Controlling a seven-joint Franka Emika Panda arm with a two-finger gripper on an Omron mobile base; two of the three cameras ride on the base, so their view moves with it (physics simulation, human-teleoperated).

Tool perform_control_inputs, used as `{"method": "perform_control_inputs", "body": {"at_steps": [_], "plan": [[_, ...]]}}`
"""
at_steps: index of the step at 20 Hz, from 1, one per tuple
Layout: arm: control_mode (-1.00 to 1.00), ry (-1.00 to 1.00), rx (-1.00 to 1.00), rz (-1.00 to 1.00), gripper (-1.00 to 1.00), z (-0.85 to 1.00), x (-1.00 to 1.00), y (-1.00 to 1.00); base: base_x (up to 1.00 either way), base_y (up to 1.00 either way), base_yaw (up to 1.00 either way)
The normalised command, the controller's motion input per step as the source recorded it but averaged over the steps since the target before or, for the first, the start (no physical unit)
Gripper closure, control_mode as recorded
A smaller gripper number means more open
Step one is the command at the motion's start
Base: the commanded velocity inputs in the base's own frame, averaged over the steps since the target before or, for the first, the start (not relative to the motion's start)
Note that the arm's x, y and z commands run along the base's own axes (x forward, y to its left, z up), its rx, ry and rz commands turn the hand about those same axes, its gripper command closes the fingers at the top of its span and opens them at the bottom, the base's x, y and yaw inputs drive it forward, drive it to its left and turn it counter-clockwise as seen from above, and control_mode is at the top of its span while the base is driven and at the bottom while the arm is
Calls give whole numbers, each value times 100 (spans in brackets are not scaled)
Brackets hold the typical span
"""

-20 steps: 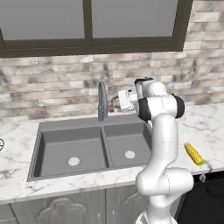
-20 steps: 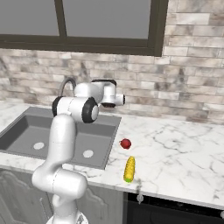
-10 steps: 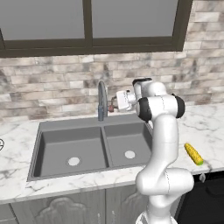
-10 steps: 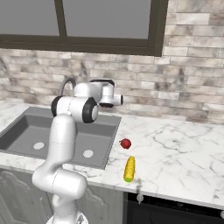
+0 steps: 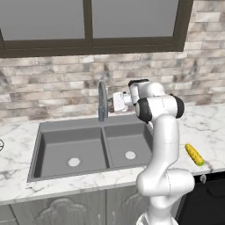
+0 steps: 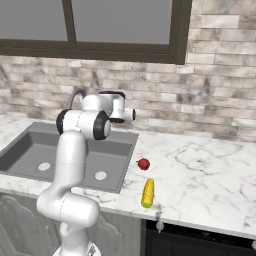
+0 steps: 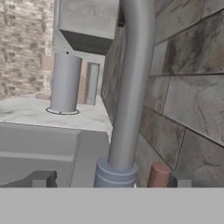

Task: Turn on the sink faucet. Then move the corn from the counter to the sink. Turn off the sink. Move the vegetable from the sink to the pot next to the stove. Finally move the pot to the rear right burner.

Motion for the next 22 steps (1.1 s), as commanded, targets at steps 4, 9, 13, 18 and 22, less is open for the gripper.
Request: {"method": "perform_control_inputs", "body": {"at_steps": [4, 9, 13, 18, 22], "plan": [[-100, 0, 0, 0, 100, -3, 0, 35, 0, 0, 0], [-100, 0, 0, -2, 100, 0, -6, 10, 0, 0, 0], [-100, -2, 0, -12, 100, 0, -10, 0, 0, 0, 0], [-100, 0, 0, -18, 100, 0, -2, -2, 0, 0, 0], [-100, 0, 0, -19, 100, 0, 0, 0, 0, 0, 0]]}}
